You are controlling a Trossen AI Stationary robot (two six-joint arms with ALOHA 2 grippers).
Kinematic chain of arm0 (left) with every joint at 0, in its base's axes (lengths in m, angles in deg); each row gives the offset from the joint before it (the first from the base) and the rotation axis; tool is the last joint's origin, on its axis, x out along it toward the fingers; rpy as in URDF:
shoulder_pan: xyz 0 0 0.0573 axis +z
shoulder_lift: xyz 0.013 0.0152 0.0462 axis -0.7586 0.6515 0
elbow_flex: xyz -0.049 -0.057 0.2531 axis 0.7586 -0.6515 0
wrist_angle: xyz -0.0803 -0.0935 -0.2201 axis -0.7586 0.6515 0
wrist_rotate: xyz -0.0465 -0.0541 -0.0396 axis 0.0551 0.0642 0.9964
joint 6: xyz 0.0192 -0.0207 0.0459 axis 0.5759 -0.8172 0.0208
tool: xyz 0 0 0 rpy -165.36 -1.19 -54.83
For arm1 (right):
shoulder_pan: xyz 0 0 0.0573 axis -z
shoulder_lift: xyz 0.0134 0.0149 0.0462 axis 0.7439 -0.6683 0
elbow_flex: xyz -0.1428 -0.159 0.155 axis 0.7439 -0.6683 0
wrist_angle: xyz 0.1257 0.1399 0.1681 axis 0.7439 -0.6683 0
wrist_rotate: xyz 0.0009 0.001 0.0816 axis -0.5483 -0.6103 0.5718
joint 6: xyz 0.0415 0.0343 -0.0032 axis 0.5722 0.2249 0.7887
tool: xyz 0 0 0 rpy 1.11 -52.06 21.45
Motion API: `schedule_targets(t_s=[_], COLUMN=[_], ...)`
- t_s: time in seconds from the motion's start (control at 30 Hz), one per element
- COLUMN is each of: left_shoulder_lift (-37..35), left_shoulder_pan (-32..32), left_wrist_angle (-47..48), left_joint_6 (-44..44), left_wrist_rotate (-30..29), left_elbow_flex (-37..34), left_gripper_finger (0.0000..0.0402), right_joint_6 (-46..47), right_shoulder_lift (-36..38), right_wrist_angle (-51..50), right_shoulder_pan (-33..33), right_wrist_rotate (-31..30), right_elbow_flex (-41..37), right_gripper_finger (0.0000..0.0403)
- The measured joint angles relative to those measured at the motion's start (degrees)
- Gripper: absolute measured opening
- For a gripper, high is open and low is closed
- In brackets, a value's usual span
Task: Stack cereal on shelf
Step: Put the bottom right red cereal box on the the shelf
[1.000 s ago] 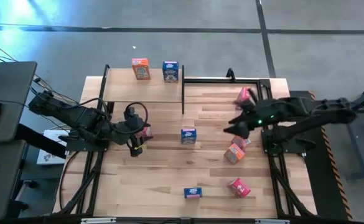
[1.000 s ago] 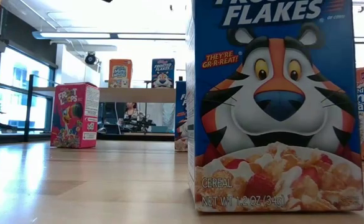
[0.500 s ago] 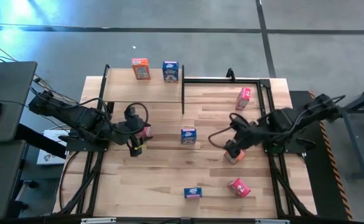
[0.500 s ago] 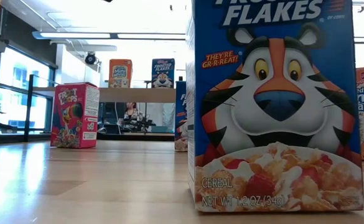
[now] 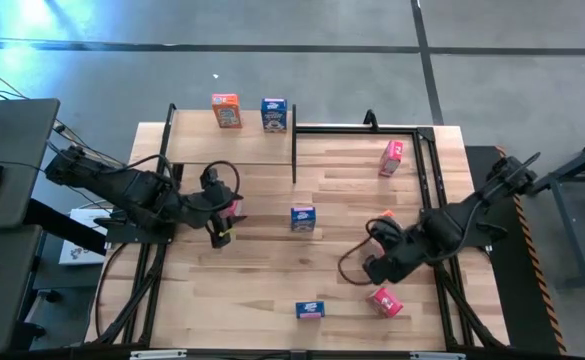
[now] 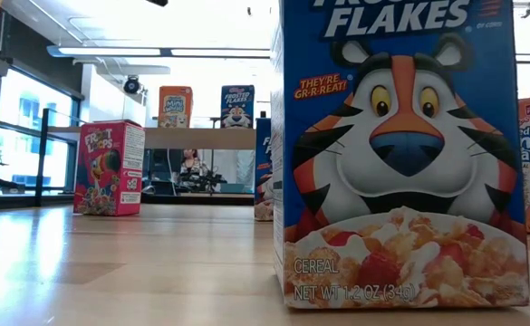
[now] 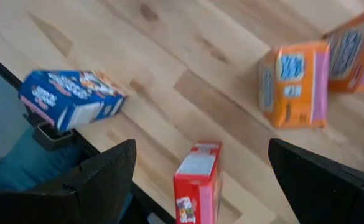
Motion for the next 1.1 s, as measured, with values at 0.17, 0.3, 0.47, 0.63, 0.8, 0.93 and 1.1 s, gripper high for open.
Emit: schedule_targets(t_s=[0.17,0.3,0.47,0.63,0.8,0.93,1.1], left_shoulder_lift=[0.00,0.02,0.02,0.02,0.02,0.02,0.02], left_shoulder_pan=[2.33,3.55,4.14,4.14,4.14,4.14,4.14], left_wrist_angle=[-0.05,-0.48,-3.16,-7.82,-10.31,-10.58,-10.59], left_joint_6=[-0.06,-0.06,3.75,6.88,9.51,11.37,11.68], left_wrist_rotate=[-0.87,-1.06,-1.09,-1.10,-1.10,-1.10,-1.11], left_elbow_flex=[0.00,0.00,0.00,0.00,0.00,0.00,0.00], left_gripper_finger=[0.0228,0.0228,0.0228,0.0228,0.0228,0.0228,0.0228], right_joint_6=[4.18,6.53,8.11,9.60,10.02,10.00,10.03], right_shoulder_lift=[-1.63,-3.01,-5.04,-7.85,-10.53,-12.50,-14.58], right_wrist_angle=[-0.28,-0.42,-0.41,-0.39,-0.21,0.62,1.03], right_shoulder_pan=[-3.63,-5.70,-8.00,-9.59,-10.15,-10.15,-10.15], right_wrist_rotate=[0.12,0.96,1.92,3.74,5.92,5.95,6.39], right_elbow_flex=[0.00,0.00,0.00,0.00,0.00,0.00,-0.02], right_gripper_finger=[0.0358,0.0358,0.0358,0.0358,0.0358,0.0358,0.0358])
